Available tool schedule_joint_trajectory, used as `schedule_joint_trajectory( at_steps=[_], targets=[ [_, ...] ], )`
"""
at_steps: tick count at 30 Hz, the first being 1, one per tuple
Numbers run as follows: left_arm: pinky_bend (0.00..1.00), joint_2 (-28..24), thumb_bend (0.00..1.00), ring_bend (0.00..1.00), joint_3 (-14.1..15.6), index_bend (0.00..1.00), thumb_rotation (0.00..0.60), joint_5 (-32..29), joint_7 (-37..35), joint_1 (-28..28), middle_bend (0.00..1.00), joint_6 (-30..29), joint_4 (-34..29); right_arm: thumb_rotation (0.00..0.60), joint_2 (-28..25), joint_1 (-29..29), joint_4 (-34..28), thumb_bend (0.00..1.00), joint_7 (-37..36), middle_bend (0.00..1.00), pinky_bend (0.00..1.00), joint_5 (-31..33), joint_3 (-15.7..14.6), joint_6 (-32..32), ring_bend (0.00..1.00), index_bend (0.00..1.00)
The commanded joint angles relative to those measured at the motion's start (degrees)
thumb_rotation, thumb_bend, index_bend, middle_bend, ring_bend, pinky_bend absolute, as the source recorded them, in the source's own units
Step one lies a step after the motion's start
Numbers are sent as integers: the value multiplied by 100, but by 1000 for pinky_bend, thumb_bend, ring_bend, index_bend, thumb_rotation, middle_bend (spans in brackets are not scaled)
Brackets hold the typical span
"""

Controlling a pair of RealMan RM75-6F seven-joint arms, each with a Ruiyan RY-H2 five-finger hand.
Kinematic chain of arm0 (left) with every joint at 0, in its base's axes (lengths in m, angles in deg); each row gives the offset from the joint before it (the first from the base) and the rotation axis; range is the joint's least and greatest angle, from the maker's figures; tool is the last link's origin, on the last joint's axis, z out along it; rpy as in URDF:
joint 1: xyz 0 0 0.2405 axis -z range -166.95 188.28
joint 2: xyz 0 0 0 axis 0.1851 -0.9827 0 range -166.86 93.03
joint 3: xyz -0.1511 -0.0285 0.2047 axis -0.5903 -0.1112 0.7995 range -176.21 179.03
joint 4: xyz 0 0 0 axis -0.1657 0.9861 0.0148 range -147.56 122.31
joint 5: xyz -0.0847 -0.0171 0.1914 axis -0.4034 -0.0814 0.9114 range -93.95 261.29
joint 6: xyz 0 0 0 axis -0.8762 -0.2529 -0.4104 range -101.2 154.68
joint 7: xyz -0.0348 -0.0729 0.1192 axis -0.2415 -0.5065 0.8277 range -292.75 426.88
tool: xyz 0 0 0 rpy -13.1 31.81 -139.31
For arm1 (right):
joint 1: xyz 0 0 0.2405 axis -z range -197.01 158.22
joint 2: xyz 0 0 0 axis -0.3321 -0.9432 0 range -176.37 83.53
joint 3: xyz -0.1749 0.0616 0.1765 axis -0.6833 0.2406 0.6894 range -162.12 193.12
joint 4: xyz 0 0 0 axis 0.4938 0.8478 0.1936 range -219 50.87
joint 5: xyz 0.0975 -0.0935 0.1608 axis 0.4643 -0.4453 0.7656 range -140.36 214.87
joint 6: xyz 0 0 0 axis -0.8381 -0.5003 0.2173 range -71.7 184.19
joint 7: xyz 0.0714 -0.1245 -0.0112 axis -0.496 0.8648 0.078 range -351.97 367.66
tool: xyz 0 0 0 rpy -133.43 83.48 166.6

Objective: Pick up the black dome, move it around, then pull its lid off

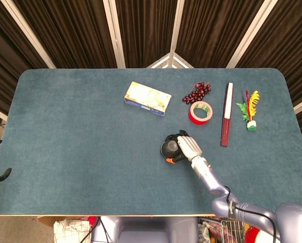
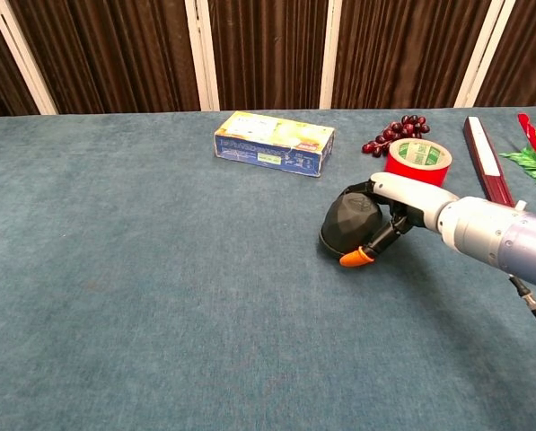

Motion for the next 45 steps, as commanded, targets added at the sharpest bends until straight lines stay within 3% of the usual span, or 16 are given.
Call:
schedule_joint_trajectory(
  at_steps=[1,15,22,30,34,38,42,45],
  targets=[
    [88,-8,307,0,0,198,600,16,-27,-2,0,-10,1,600,-64,-12,-100,207,-5,588,0,-56,24,-56,240,380],
    [88,-18,307,0,-5,201,600,23,-97,9,0,11,36,600,-529,-61,-796,214,429,602,0,-95,127,-285,252,398],
    [88,-56,307,0,-19,201,600,30,-185,5,0,5,12,600,-933,-68,-1393,214,499,602,0,107,389,-388,252,398],
    [88,-96,307,0,11,201,600,90,-274,5,0,29,-14,600,-1631,144,-2298,234,-1248,602,0,421,1120,-115,252,409],
    [88,-93,307,0,19,202,600,84,-262,14,0,52,-19,600,-2064,473,-2855,234,-3216,602,0,414,1674,236,252,416],
    [88,-89,307,0,24,201,600,96,-244,6,0,28,-34,600,-2331,760,-3040,234,-4848,602,0,38,1992,514,252,416],
    [88,-82,306,0,34,201,600,107,-218,-4,0,5,-47,600,-2455,901,-2924,235,-5846,607,0,-604,2010,540,262,431],
    [88,-74,307,0,39,202,600,111,-190,-5,0,-1,-52,600,-2384,900,-2590,247,-5548,612,0,-1075,1803,149,269,452]
  ],
)
